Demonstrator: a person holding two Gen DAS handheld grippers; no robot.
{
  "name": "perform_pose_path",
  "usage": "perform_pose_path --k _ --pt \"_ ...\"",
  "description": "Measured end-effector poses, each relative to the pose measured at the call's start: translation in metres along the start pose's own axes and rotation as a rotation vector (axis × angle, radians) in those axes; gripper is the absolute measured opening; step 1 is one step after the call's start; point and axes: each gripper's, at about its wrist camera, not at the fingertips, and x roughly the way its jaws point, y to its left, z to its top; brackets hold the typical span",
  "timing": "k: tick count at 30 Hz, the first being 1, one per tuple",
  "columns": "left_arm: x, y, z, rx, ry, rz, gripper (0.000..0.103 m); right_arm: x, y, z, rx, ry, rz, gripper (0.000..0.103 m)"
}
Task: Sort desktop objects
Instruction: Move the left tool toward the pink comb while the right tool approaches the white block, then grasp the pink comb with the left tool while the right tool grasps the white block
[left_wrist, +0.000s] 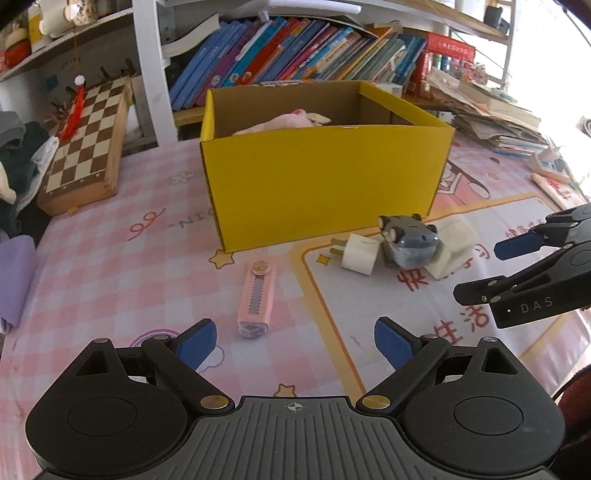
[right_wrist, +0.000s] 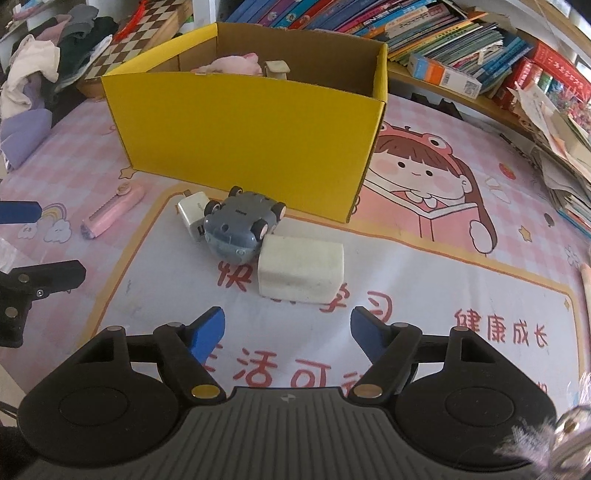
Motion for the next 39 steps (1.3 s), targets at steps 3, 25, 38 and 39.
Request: perform_pose_path --k 3,25,38,39 --pt "0.004 0.003 0.001 -0.012 0.007 0.01 0.094 0.006 -0.002 0.005 -0.008 0.008 0.01 0.074" --pt "0.033 0.013 0.011 -0.063 0.06 0.089 0.083 0.039 -0.02 0.025 0.001 0.065 0.074 0.053" --pt "0.045 0.02 0.013 -0.094 0.067 0.1 0.063 0.035 -0.028 0.024 0.0 0.043 0.065 0.046" --pt "0.046 0.021 0.013 -0.097 0.067 0.1 0.06 0.034 -0.03 0.023 0.002 0.041 0.06 0.045"
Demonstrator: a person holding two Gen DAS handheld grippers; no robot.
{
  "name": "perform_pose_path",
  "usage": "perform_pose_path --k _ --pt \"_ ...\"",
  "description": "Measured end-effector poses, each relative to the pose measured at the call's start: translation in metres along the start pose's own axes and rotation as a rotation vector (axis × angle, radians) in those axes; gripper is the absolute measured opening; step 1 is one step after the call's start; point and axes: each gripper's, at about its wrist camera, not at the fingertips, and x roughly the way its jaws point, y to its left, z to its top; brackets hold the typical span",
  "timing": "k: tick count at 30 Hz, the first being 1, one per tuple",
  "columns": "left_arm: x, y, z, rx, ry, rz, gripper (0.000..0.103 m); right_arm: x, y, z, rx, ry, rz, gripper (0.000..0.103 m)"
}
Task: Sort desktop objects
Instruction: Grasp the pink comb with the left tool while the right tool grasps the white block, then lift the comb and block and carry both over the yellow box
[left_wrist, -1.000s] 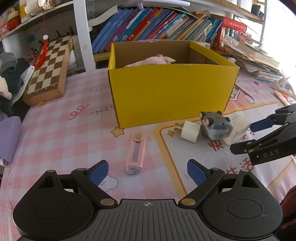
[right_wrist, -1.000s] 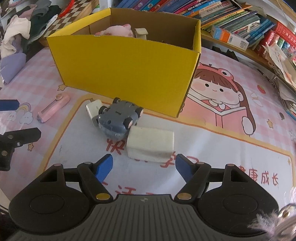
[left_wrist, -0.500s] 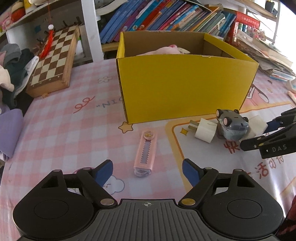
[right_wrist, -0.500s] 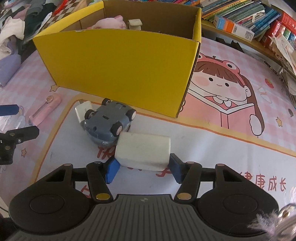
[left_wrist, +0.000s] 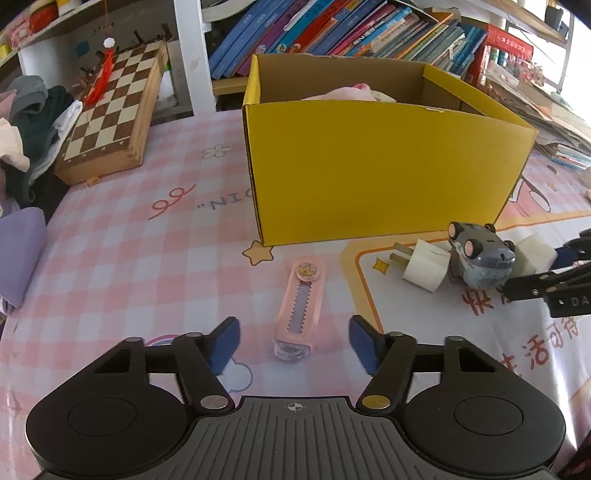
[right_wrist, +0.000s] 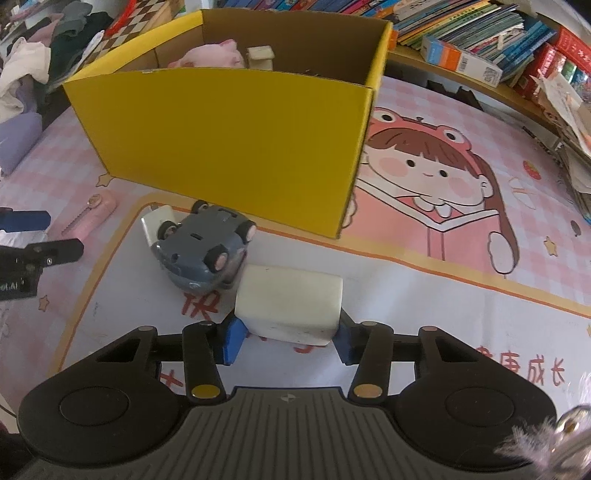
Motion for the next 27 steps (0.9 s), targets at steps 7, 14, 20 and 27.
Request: perform_pose_path --k 7,14,20,27 --pt "0.009 -0.001 0.003 -0.004 0.004 -0.01 0.05 -0.007 -0.007 -0.004 0.014 -0.017 -0.021 0.045" --pt "0.013 -0.003 0.004 0.008 0.007 -0.012 0.036 -0.012 -0.011 -0.008 0.025 -0.027 -0.028 0.044" --pt "0.01 -0.005 0.0 0.03 -0.005 -0.024 0.023 -0.015 -0.008 -0.01 0.028 -0.031 -0.028 0.044" --pt "0.0 -0.001 -0.003 0.012 -0.027 -0.104 0.022 -0.019 -0.002 -0.011 0.026 -0.038 -0.031 0.044"
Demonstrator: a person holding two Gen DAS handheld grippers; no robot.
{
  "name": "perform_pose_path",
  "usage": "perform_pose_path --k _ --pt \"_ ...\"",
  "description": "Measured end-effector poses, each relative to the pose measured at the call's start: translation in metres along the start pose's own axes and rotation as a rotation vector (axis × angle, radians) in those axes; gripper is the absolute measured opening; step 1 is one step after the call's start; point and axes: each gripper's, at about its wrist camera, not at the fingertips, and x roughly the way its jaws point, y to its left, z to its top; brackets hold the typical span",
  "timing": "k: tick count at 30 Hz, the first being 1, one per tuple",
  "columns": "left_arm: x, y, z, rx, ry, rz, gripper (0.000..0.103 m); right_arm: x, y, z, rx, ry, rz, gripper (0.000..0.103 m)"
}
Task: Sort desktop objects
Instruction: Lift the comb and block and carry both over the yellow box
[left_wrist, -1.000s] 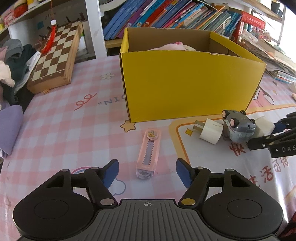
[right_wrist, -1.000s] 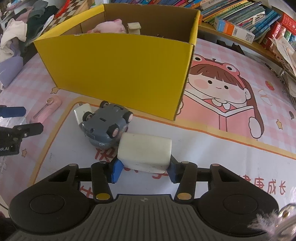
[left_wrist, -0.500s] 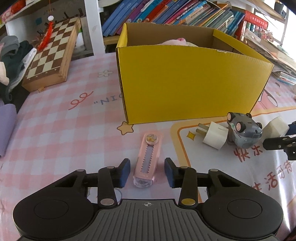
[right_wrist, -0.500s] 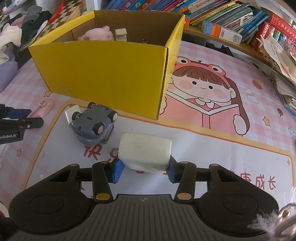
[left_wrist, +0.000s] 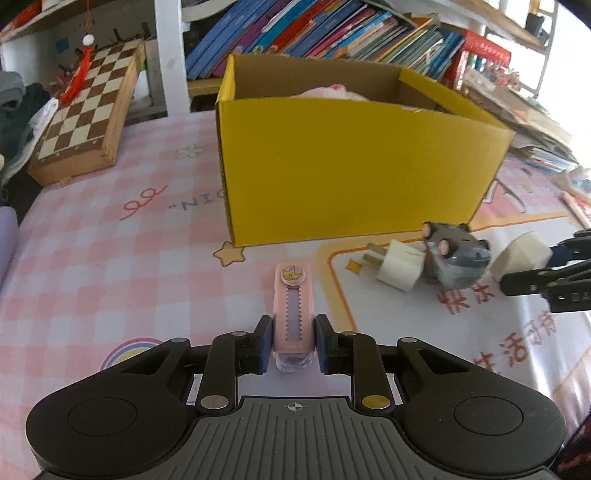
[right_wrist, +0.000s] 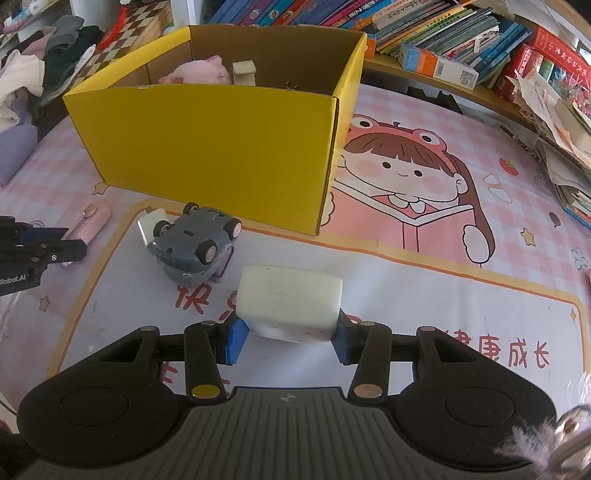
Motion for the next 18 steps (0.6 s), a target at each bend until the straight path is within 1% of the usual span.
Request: perform_pose_path --k 9,13,18 --pt "-0.027 -0.003 0.008 0.007 -0.08 -0.028 0.022 -0.011 0.005 -0.001 -0.001 -0.029 -0.004 0.044" --pt "-0.044 -0.007 0.017 0.03 -0.138 -0.037 0.023 -0.025 0.005 0.007 -0.006 -0.077 -0.008 0.043" --pt "-0.063 -0.012 0.037 0.077 -0.228 -0.039 0.023 -0.048 0.002 0.022 0.008 -0.154 -0.002 0.043"
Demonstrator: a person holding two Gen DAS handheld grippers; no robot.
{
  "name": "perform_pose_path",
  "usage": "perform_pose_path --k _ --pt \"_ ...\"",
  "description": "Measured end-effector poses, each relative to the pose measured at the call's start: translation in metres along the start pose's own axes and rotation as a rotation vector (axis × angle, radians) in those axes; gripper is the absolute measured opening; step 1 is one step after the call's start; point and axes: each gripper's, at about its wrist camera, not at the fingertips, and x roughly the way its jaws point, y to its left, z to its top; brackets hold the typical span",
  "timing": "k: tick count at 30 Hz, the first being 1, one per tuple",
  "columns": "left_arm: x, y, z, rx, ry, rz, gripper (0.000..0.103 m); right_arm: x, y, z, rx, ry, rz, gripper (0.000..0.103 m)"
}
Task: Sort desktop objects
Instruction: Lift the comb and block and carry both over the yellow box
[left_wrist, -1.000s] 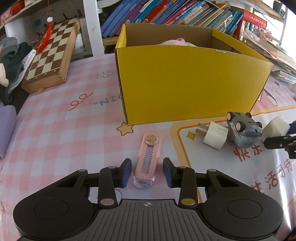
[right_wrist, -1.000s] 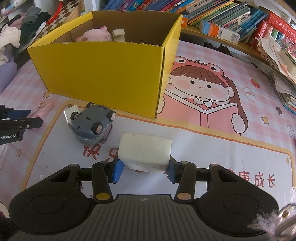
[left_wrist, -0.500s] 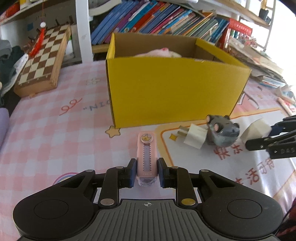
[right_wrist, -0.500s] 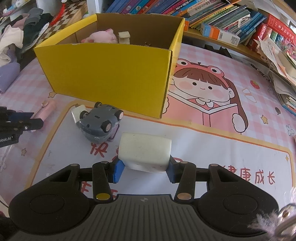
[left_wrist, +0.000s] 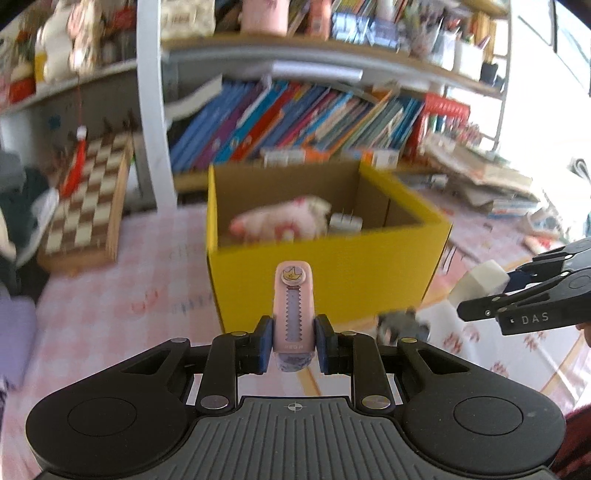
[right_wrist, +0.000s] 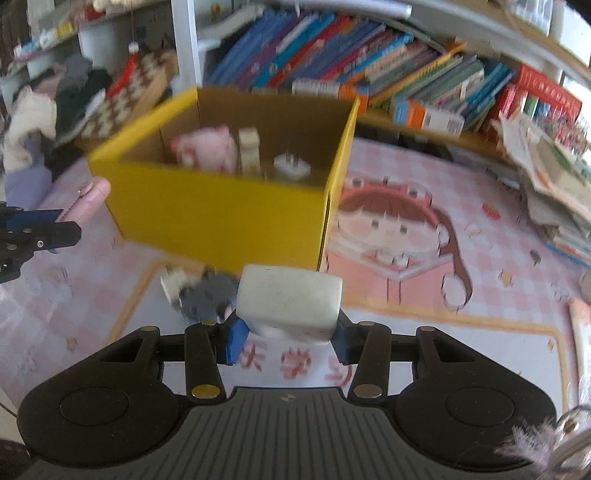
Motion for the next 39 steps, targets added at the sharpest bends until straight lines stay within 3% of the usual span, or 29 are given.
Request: perform_pose_path --k 7,13,19,30,39 --pt "-0.01 -0.002 0.037 0.045 -0.115 -0.009 0.023 -0.027 -0.002 0.042 -0.032 -0.158 0.01 0.043" --pt "0.005 -0.002 0.058 0.081 -0.147 0.005 0.023 -0.025 -0.004 0.077 -0.082 -0.24 0.001 0.043" --pt "0.025 -0.001 0.067 0.097 -0.128 0.005 0.023 0.004 -0.002 0.097 -0.163 -0.195 0.032 0.043" --pt "0.092 0.001 0.068 0.142 0.061 -0.008 0.023 0.084 0.008 0.132 -0.354 -0.055 0.065 0.043" --pt "0.113 0.008 0.07 0.111 0.126 -0.009 0.023 0.122 0.017 0.13 -0.493 0.066 0.109 0.043"
